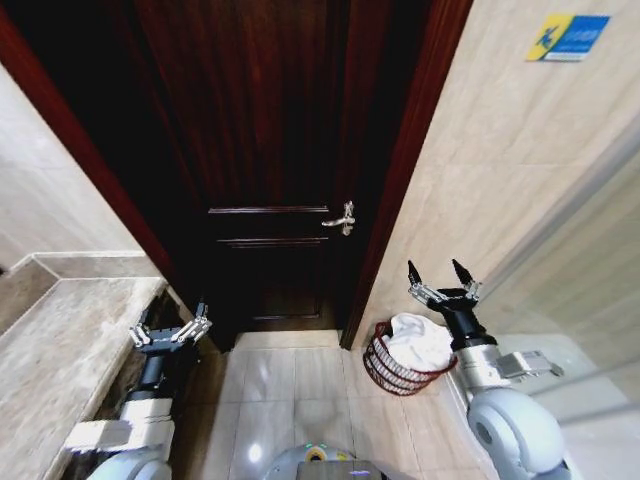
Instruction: Discard the used towel into the hamper.
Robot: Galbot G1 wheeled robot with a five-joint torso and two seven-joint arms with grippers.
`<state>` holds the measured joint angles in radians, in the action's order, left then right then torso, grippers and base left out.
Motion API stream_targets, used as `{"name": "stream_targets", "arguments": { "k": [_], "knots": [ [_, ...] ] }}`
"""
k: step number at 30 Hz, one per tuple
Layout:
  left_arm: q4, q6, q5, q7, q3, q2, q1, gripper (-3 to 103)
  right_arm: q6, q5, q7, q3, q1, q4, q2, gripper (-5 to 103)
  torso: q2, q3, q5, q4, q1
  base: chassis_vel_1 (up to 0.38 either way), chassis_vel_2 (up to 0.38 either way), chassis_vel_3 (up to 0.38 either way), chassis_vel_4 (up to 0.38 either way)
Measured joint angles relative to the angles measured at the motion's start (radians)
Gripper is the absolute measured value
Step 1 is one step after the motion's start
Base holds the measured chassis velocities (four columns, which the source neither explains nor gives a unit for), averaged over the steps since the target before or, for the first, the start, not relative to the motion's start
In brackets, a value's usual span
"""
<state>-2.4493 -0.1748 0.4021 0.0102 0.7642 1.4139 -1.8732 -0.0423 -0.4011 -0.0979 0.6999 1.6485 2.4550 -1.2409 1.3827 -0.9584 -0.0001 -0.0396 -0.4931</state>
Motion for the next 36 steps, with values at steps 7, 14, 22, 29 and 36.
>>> {"name": "stream_targets", "arguments": {
  "k": [7, 14, 22, 29, 36],
  "knots": [
    [0.0, 0.0, 0.0, 0.0, 0.0, 0.0, 0.0, 100, 0.0, 0.0, 0.0, 0.0, 0.0, 0.0, 0.0, 100, 0.0, 0.0, 0.0005, 0.0001, 0.0, 0.253, -0.262, -0.264, 0.251],
    [0.0, 0.0, 0.0, 0.0, 0.0, 0.0, 0.0, 100, 0.0, 0.0, 0.0, 0.0, 0.0, 0.0, 0.0, 100, 0.0, 0.0, -0.0006, 0.0, 0.0, 0.346, -0.336, -0.346, 0.348],
    [0.0, 0.0, 0.0, 0.0, 0.0, 0.0, 0.0, 100, 0.0, 0.0, 0.0, 0.0, 0.001, 0.0, 0.0, 100, 0.0, 0.0, -0.0004, 0.0002, 0.001, 0.365, -0.369, -0.357, 0.354],
    [0.0, 0.0, 0.0, 0.0, 0.0, 0.0, 0.0, 100, 0.0, 0.0, 0.0, 0.0, 0.001, 0.0, 0.0, 100, 0.001, 0.0, 0.0007, 0.0004, 0.001, 0.196, -0.176, -0.216, 0.207],
    [0.0, 0.0, 0.0, 0.0, 0.0, 0.0, 0.0, 100, 0.0, 0.0, 0.0, 0.0, -0.001, 0.0, 0.0, 100, 0.0, 0.0, 0.0005, -0.0004, -0.001, -0.029, 0.009, 0.034, -0.025]
  ]
}}
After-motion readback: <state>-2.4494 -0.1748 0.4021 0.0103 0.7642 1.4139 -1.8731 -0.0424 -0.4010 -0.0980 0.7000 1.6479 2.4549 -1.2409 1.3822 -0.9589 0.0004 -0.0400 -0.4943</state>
